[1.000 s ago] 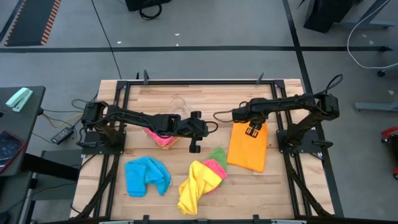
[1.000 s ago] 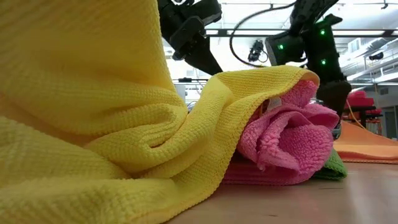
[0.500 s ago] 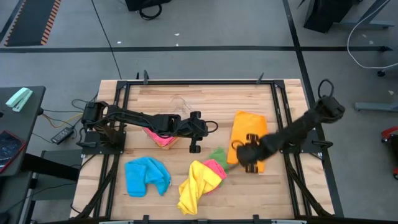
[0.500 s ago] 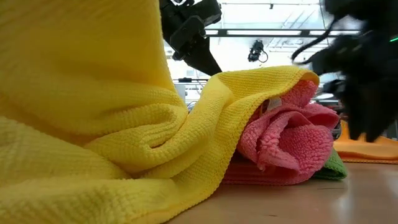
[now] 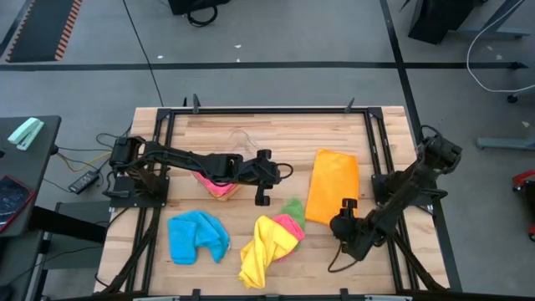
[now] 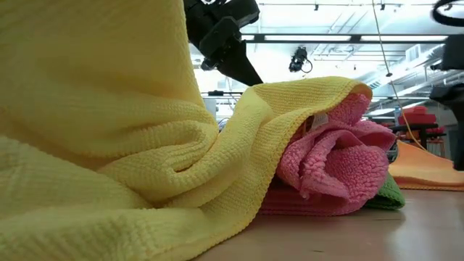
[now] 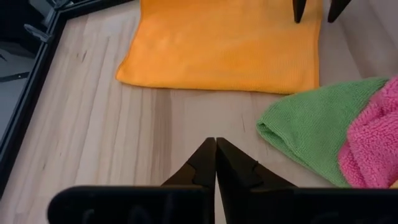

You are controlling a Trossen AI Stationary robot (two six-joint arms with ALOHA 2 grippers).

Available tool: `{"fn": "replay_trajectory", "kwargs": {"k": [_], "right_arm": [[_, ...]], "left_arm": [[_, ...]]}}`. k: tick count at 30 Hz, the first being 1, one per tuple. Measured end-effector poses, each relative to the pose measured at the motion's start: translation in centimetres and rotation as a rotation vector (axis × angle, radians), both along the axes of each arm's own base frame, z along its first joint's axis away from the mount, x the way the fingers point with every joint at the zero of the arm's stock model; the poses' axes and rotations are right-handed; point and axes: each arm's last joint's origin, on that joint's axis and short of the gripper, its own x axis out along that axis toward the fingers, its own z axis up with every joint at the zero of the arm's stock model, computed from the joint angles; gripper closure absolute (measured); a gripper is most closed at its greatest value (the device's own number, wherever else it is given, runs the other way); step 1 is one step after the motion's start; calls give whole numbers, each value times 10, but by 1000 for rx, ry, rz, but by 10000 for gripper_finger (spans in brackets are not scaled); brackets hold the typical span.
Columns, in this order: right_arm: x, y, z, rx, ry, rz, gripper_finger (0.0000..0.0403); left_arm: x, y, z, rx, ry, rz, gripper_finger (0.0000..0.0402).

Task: Fold microfiber towels
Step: Fold the orange microfiber towel

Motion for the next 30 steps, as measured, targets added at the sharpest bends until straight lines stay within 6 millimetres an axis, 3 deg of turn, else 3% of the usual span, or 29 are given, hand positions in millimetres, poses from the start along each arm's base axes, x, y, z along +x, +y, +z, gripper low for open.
{"fn": "replay_trajectory", "kwargs": {"k": [6,17,21,28,30], "right_arm": [[-6,9,-18,-90,16,-1,183],[-25,11,-14,-203,80,3,217],[-23,11,-14,-204,86,13,259],[-15,2,-10,-193,102,-18,382],[-12,-2,-5,-169,87,-41,393]], "left_arm": [[0,0,0,0,-6,0,379],[2,0,3,1,-33,-2,382],[3,0,3,0,-42,-2,373],[11,-3,6,13,-127,-47,372],[13,-7,0,25,-112,-95,369]]}}
